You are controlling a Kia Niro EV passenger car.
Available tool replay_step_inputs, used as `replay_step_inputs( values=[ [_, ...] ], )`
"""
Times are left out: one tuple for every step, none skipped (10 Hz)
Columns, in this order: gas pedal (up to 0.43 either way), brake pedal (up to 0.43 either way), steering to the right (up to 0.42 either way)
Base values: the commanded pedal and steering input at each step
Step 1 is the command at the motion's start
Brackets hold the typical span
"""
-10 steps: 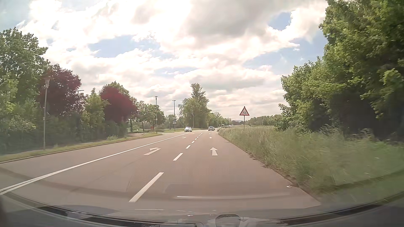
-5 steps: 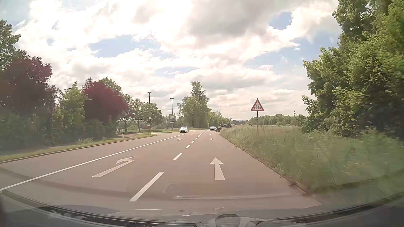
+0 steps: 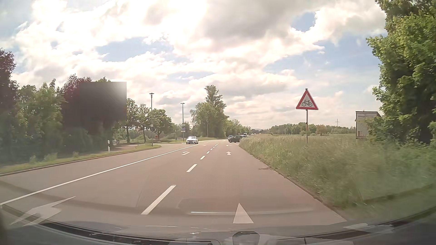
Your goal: Follow the waypoints while adhering to traffic rules and regulations
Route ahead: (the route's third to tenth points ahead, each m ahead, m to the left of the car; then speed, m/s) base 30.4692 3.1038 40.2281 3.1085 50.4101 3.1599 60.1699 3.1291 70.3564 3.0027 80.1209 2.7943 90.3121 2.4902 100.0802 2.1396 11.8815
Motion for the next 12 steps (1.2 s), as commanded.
replay_step_inputs(
  values=[
    [0.079,0.000,-0.003],
    [0.079,0.000,-0.003],
    [0.079,0.000,-0.003],
    [0.079,0.000,-0.003],
    [0.079,0.000,-0.002],
    [0.079,0.000,-0.003],
    [0.079,0.000,-0.003],
    [0.079,0.000,-0.003],
    [0.079,0.000,-0.003],
    [0.079,0.000,-0.003],
    [0.079,0.000,-0.002],
    [0.079,0.000,-0.002]
  ],
)
